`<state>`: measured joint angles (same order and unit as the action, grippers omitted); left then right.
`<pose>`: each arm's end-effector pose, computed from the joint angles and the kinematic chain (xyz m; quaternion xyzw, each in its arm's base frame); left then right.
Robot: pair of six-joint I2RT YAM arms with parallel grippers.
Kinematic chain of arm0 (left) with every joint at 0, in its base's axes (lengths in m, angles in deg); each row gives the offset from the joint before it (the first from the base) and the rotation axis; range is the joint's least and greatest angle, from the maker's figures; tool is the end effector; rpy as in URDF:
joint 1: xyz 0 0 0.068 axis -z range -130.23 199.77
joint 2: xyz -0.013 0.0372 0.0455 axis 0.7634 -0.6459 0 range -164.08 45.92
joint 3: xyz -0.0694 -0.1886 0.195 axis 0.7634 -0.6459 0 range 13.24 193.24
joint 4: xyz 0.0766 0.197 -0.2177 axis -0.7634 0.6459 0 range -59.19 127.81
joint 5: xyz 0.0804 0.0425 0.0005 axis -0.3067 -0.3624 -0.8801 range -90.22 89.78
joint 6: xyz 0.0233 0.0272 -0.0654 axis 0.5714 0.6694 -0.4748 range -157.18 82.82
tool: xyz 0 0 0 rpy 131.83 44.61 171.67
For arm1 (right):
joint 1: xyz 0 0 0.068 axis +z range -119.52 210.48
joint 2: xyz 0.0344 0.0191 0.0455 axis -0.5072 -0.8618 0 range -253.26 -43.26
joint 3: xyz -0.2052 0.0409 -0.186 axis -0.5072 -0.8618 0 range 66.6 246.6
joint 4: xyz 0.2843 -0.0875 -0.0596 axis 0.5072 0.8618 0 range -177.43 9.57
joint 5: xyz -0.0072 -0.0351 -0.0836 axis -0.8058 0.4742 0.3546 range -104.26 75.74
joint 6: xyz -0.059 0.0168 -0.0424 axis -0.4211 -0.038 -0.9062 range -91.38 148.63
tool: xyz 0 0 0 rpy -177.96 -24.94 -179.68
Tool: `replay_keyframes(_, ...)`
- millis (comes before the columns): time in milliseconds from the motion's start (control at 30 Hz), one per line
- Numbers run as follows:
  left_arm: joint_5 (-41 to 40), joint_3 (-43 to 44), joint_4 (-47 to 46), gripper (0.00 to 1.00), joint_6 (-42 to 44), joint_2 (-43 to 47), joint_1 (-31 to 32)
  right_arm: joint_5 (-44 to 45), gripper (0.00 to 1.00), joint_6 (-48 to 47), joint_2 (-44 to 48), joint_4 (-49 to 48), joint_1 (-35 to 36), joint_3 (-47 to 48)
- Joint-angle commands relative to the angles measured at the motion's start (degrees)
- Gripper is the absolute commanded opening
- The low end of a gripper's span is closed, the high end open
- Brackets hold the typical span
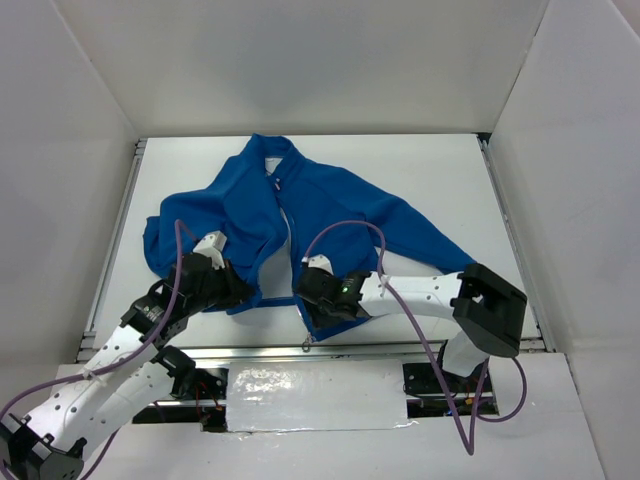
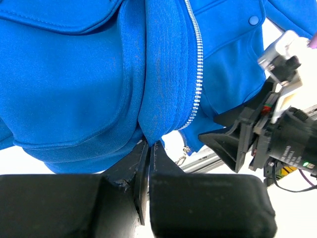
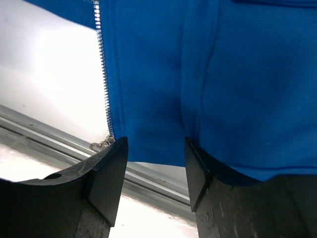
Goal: Zip up the jacket
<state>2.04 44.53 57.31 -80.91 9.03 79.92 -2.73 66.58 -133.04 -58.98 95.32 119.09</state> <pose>0.1824 -0.1089 0.2353 -0.0939 0.8699 -0.3046 0.3765 0.1564 0.3033 0.1338 -0.2056 0.9510 0.1021 0.2072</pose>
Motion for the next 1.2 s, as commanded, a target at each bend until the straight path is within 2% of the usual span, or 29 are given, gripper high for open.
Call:
replay_keyframes(0, 1.34, 0.88, -0.92, 0.0, 1.01, 0.32, 0.08, 2.45, 0.56, -0.78, -1.98, 2.4, 1.17, 2.7)
replay_keyframes(300, 2.31, 0.7, -1.8, 0.0, 1.8, -0.65, -0.01, -0.1, 0.56, -0.43, -5.05, 1.44, 2.75, 3.76)
replay_keyframes(467, 2.57, 0.79, -2.07, 0.0, 2.06, -1.0, 0.0, -0.72, 0.49, -0.07, -7.95, 1.0, 2.84, 3.59)
replay_keyframes(500, 2.66, 0.79, -1.98, 0.0, 2.15, -1.0, -0.01, -1.07, 0.43, 0.19, -8.3, 0.91, 2.84, 3.5)
replay_keyframes(533, 2.57, 0.79, -1.89, 0.0, 2.24, -0.82, -0.01, -1.51, 0.31, 0.54, -9.53, 0.73, 2.84, 3.41)
replay_keyframes(667, 2.48, 0.79, -1.89, 0.0, 2.15, -0.56, 0.0, -1.95, 0.19, 1.24, -11.55, 0.65, 2.84, 3.5)
replay_keyframes(700, 2.48, 0.7, -1.98, 0.0, 2.15, -0.47, -0.01, -2.38, 0.14, 1.33, -11.73, 0.04, 2.84, 3.32)
replay_keyframes(733, 2.57, 0.7, -1.89, 0.0, 2.24, -0.47, -0.01, -2.48, 0.02, 1.68, -11.82, -0.14, 2.75, 3.15)
replay_keyframes(833, 2.83, 0.44, -2.24, 0.0, 2.15, -0.21, 0.08, -3.53, 0.0, 2.21, -9.55, -2.95, 2.66, 2.36)
replay_keyframes(967, 4.59, -0.17, -5.13, 0.0, 1.89, -0.12, -0.01, -0.99, 0.0, 5.19, -0.87, -10.05, 2.22, 2.18)
replay_keyframes(1167, 10.3, -2.02, -18.83, 0.0, -1.7, -0.65, -0.01, 6.74, 0.0, 17.13, 15.67, -25.25, 0.2, -3.0)
